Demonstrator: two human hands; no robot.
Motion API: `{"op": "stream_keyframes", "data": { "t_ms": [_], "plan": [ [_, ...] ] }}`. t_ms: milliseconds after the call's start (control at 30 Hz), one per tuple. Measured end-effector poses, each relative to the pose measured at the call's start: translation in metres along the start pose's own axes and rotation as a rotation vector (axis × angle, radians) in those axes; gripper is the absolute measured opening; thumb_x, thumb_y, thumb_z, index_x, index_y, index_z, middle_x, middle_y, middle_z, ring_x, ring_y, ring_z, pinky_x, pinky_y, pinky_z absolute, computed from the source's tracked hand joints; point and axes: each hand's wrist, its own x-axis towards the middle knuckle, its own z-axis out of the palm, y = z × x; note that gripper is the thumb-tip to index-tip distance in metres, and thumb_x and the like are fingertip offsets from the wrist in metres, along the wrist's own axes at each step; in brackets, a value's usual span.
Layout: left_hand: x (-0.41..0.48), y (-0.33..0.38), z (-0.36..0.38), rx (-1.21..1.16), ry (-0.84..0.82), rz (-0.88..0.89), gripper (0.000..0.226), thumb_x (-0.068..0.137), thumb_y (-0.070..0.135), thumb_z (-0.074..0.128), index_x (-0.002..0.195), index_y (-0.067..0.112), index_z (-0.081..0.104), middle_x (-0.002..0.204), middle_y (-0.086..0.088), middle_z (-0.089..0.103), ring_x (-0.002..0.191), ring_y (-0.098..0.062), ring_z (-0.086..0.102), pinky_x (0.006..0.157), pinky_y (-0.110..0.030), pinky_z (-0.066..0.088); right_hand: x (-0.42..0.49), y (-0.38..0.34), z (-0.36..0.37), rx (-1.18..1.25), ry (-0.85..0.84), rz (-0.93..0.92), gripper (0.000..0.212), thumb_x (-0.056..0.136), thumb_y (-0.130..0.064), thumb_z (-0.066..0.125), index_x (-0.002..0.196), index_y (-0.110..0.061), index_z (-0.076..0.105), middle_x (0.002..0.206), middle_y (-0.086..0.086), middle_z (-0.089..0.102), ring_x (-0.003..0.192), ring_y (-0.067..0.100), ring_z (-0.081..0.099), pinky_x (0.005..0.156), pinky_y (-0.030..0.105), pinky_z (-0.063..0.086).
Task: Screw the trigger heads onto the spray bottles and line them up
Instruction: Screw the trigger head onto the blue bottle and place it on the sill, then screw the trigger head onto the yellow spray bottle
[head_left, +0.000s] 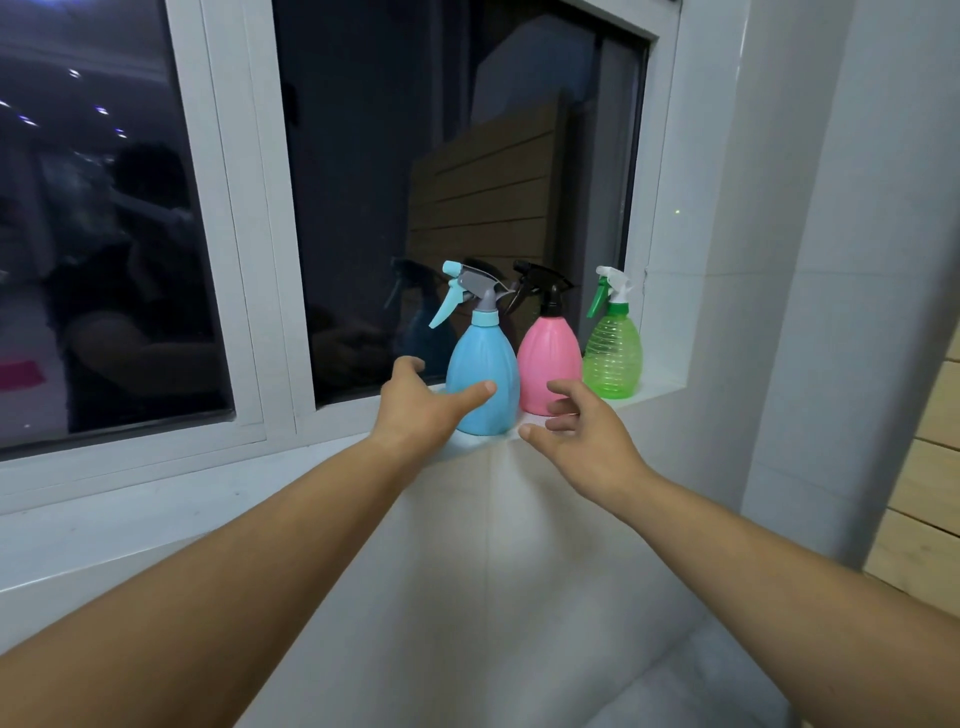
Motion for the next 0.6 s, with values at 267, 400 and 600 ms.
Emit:
{"op": "stream_keyframes", "data": {
  "t_ms": [267,400,600],
  "plan": [
    [-0.050,-0.008,0.004,-0.083,-0.017,0.074,0.056,0.082,0.044,0.080,0.123,0.018,0.051,0.107,-0.008,0.063,0.094,-0.020,0.064,0.078,-0.032,0.055,-0.044,0.009,-0.017,0.025,-0.021,0.072,0.054,0.078,-0.031,0.079,0.126,-0.022,0.055,0.109,-0.002,0.059,0.098,0.014,0.064,0.078,0.025,0.053],
    [-0.083,-0.048,0.018,-0.112,-0.253,0.044,0.036,0.083,0.036,0.081,0.103,0.013,0.062,0.081,-0.005,0.064,0.073,-0.015,0.064,0.065,-0.031,0.055,-0.086,0.037,-0.022,0.066,-0.048,0.187,0.040,0.080,-0.025,0.078,0.115,-0.016,0.061,0.104,0.004,0.064,0.087,0.016,0.065,0.076,0.023,0.052],
    [-0.116,-0.152,0.060,0.038,-0.576,-0.115,0.016,0.089,0.018,0.077,0.090,0.016,0.061,0.074,-0.004,0.059,0.072,-0.018,0.062,0.062,-0.029,0.051,-0.156,0.120,-0.004,0.090,-0.125,0.434,0.028,0.083,-0.023,0.076,0.105,-0.010,0.066,0.090,0.005,0.063,0.075,0.014,0.060,0.074,0.023,0.050]
  ]
}}
